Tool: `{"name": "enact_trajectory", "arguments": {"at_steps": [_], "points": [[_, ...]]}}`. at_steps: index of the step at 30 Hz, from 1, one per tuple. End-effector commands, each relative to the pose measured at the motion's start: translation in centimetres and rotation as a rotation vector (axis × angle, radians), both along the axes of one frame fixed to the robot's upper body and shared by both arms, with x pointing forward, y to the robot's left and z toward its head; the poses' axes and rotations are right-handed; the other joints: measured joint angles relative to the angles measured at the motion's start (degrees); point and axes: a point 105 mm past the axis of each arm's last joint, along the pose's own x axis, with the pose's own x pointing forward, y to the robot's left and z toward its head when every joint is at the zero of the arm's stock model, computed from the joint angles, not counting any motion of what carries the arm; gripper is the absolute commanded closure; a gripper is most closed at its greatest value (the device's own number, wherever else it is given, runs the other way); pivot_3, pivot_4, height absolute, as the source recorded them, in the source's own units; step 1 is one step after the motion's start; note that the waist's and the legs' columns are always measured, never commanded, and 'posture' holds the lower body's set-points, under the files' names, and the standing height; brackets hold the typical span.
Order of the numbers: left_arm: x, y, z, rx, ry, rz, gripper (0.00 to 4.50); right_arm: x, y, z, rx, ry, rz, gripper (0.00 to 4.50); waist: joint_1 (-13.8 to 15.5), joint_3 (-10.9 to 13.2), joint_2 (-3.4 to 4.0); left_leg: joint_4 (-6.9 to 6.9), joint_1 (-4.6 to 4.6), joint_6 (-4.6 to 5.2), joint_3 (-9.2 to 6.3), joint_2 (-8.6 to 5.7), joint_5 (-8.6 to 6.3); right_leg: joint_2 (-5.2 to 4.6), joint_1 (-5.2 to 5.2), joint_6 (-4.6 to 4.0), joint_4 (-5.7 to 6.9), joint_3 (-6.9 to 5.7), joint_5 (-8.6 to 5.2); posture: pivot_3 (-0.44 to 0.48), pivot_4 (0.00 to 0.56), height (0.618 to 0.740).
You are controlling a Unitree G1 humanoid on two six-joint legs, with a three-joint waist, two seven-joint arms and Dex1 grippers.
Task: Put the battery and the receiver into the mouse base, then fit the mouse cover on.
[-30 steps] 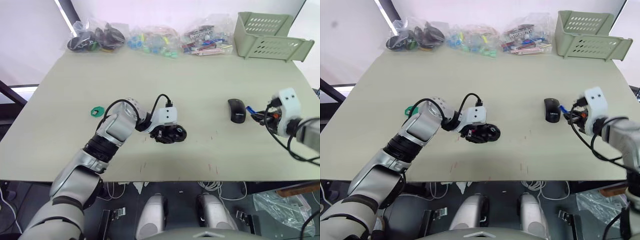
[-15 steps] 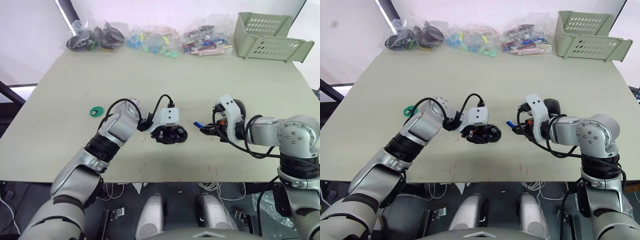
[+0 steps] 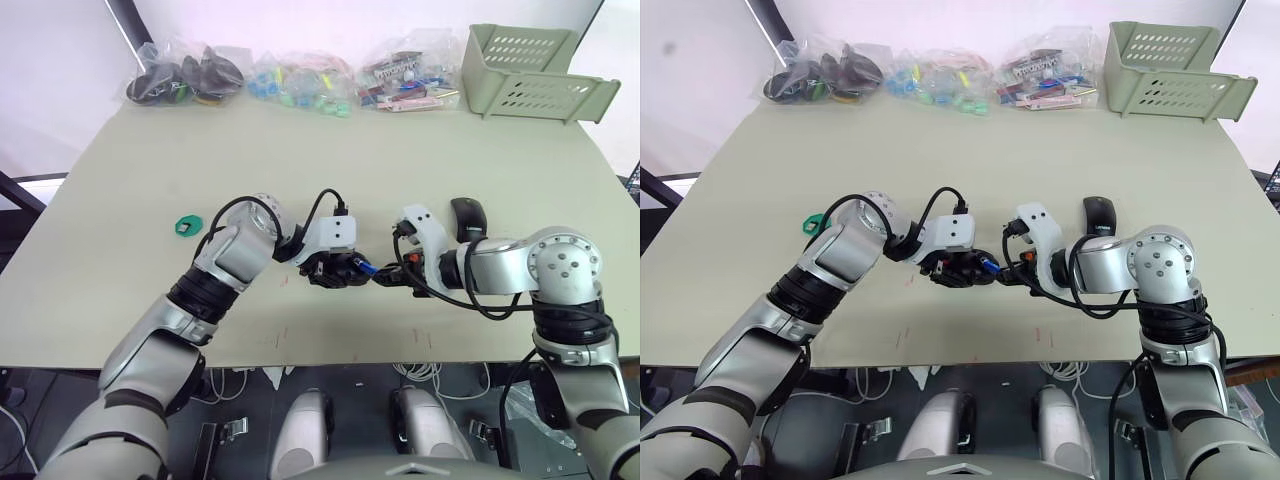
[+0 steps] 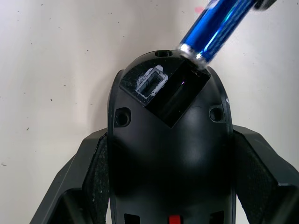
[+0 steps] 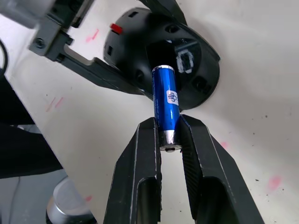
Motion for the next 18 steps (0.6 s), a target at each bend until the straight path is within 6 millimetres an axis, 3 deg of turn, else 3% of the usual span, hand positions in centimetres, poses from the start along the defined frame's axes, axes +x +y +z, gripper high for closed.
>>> {"name": "enact_trajectory", "arguments": {"at_steps": [1, 16, 17, 18], "points": [[-0.7, 0.2, -2.0, 0.048, 0.044, 0.001, 1.59, -0.2, 0.8, 0.6, 0.008, -0.005, 0.024, 4.41, -0.06, 0.00, 0.00, 0.00, 0.00, 0.00, 0.00, 0.00, 0.00, 0.00, 0.00, 0.00, 0.00, 0.00, 0.00, 0.000, 0.150, 0.740], [-0.9, -0.2, -2.4, 0.038, 0.049, 0.000, 1.59, 0.7, 2.9, -1.3, -0.032, 0.107, 0.025, 4.41, -0.15, -0.07, 0.02, -0.01, 0.00, 0.00, -0.01, -0.01, 0.00, -0.02, 0.02, 0.02, -0.05, -0.01, -0.01, 0.000, 0.150, 0.740], [-0.9, -0.2, -2.4, 0.037, 0.050, 0.000, 1.59, 0.9, 2.8, -1.2, -0.044, 0.096, 0.018, 3.37, -0.16, -0.08, 0.02, -0.01, 0.00, 0.00, -0.01, -0.01, 0.00, -0.02, 0.02, 0.02, -0.06, 0.00, -0.01, 0.000, 0.150, 0.740], [-0.9, -0.3, -2.4, 0.035, 0.051, -0.001, 1.59, 1.1, 2.6, -1.0, -0.051, 0.085, 0.016, 3.10, -0.22, -0.08, 0.02, -0.02, 0.00, 0.00, 0.00, -0.01, 0.00, -0.02, 0.02, 0.02, -0.06, 0.00, -0.01, 0.000, 0.150, 0.740]]}}
